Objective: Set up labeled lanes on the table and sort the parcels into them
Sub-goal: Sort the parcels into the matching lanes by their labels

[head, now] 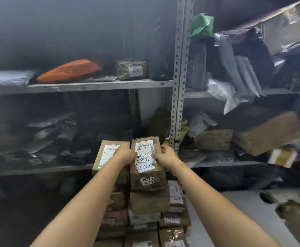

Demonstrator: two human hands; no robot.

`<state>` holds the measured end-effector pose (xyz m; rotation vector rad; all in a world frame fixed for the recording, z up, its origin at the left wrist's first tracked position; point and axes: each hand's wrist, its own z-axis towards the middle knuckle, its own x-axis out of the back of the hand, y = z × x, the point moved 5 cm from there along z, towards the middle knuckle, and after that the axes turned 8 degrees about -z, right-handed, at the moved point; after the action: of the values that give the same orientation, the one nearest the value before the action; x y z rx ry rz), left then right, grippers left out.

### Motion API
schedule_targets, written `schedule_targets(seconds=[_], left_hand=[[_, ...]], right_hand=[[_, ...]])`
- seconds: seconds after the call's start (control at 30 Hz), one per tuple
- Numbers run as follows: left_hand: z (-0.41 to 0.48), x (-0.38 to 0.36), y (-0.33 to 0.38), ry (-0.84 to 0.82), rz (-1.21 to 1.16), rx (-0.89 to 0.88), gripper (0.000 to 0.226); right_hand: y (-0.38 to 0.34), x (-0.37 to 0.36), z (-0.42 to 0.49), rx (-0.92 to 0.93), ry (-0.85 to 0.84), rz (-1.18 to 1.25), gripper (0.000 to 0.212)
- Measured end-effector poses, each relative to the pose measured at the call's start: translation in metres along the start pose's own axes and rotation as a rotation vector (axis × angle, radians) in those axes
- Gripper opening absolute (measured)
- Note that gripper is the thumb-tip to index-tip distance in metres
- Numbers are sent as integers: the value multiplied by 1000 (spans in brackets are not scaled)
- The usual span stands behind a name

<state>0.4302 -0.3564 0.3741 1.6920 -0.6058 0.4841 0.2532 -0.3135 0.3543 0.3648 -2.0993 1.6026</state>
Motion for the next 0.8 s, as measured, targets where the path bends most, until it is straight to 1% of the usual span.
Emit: schedule_targets(seconds=[0.1,0.2,0.23,0.33,0.4,0.47,0.53,0.67,0.73,0.8], left_hand=[[2,-2,0,-20,-10,-16,24],[-2,-5,4,-28,-62,-45,17],[-4,-7,5,-40,-88,-56,18],[-9,-11,6,-71,-154,-88,38],[-15,-11,8,-81,-205,-101,46],[-24,-11,14,-102,-281,-113,49],[-35,-13,24,-130,-333,-131,49],[-58,-32,52,-235,-455,-147,52],[-71,-51,64,-296,-475,-155,56],[-83,-78,75,-348,-486,-166,65]], right_hand=[[3,3,-5,-12,15,31,53],[8,6,-10,-35,40,142,52],[10,7,-11,-35,56,172,53],[17,7,-14,-39,101,231,55],[21,11,-19,-36,127,254,51],[21,20,-26,-21,152,277,43],[20,33,-34,-8,180,292,41],[31,68,-55,-30,250,316,56],[46,87,-67,-62,303,318,58],[66,109,-84,-91,358,297,57]])
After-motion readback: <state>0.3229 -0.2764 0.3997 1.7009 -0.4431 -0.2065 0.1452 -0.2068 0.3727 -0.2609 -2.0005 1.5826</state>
